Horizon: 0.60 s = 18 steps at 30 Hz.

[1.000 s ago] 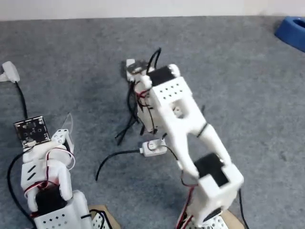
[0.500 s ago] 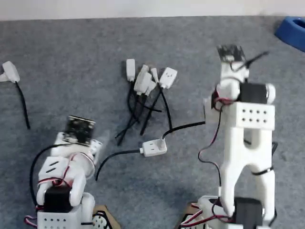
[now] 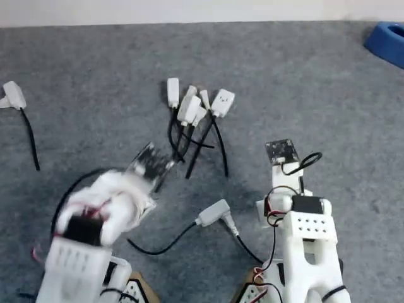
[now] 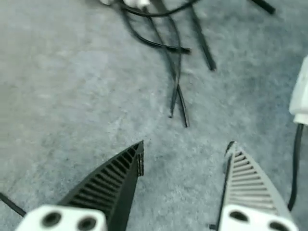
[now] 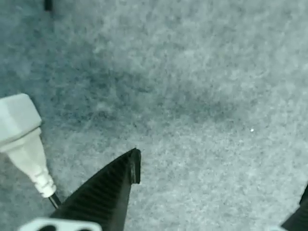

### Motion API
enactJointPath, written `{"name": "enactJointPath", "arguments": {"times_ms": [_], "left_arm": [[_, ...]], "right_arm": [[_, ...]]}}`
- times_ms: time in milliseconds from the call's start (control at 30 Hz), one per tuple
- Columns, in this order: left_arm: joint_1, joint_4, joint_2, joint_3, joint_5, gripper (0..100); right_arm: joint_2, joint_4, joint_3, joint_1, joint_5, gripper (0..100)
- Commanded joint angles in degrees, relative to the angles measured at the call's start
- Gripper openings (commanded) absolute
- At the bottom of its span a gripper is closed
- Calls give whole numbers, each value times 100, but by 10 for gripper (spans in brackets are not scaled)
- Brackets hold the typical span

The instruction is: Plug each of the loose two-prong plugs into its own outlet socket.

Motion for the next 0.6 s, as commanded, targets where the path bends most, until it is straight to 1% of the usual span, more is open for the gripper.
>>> {"name": "enactJointPath", "arguments": {"times_ms": [0, 67, 167, 233, 333, 433, 567], "left_arm": [[251, 211, 2193, -1516, -193, 269], [681, 695, 2888, -2070, -440, 269], [1420, 1310, 3776, -2791, -229, 267], [1719, 1477, 4330, -3143, -202, 267], [2044, 1468, 5033, -3433, -220, 267], [2519, 1451, 5736, -3653, -220, 267], [3011, 1143, 6756, -4092, -185, 267]], "right_arm": [[-145, -92, -22, -110, 53, 475], [-145, -110, -22, -4, -97, 475], [-145, -110, -31, 435, -35, 475], [-145, -119, 13, 681, 123, 475], [-145, -259, 171, 1138, 431, 475], [-154, -848, 479, 1692, 501, 475], [-189, -1121, 716, 2009, 501, 475]]}}
